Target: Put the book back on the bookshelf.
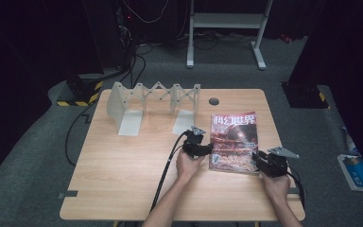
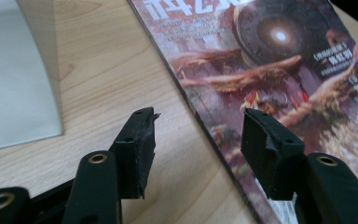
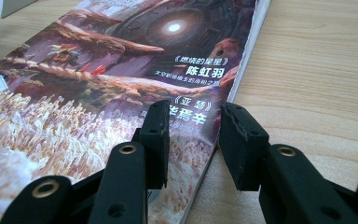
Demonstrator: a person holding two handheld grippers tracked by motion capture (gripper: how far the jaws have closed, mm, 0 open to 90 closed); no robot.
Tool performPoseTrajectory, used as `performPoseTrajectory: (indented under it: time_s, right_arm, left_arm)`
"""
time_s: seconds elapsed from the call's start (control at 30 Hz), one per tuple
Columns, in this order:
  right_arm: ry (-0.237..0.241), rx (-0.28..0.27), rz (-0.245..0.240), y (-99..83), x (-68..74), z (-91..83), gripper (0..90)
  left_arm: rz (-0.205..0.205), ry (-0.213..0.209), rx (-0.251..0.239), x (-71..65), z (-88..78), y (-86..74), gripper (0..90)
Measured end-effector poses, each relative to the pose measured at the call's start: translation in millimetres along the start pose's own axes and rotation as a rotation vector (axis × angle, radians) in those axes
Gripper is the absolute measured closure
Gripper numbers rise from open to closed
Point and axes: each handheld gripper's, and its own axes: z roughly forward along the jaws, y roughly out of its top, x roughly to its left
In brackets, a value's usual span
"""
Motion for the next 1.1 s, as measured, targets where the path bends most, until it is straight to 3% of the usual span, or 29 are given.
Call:
performPoseTrajectory:
  time_s: [0.1, 0.27, 0.47, 0.73, 1.1]
  right_arm:
    - [0.0, 0.0, 0.002, 0.0, -0.1, 0.0, 63.2]
    - [0.002, -0.001, 0.003, 0.0, -0.2, 0.1, 63.2]
    - [0.004, 0.001, 0.003, 0.0, -0.2, 0.5, 63.2]
    - [0.007, 0.002, 0.005, -0.4, -0.3, 0.3, 63.2]
    - [0.006, 0.002, 0.008, -1.1, 1.3, -0.4, 63.2]
  left_arm:
    - [-0.016, 0.007, 0.014, 0.5, 7.0, -0.5, 44.6]
    - [-0.007, 0.008, 0.027, -3.9, 14.1, 0.5, 44.5]
    - [0.029, 0.011, 0.039, -10.6, 19.5, 4.1, 44.2]
    - [0.087, -0.01, 0.033, -22.7, 22.2, 1.3, 48.5]
    - [0.086, -0.003, 0.006, -24.2, 19.4, -4.8, 49.7]
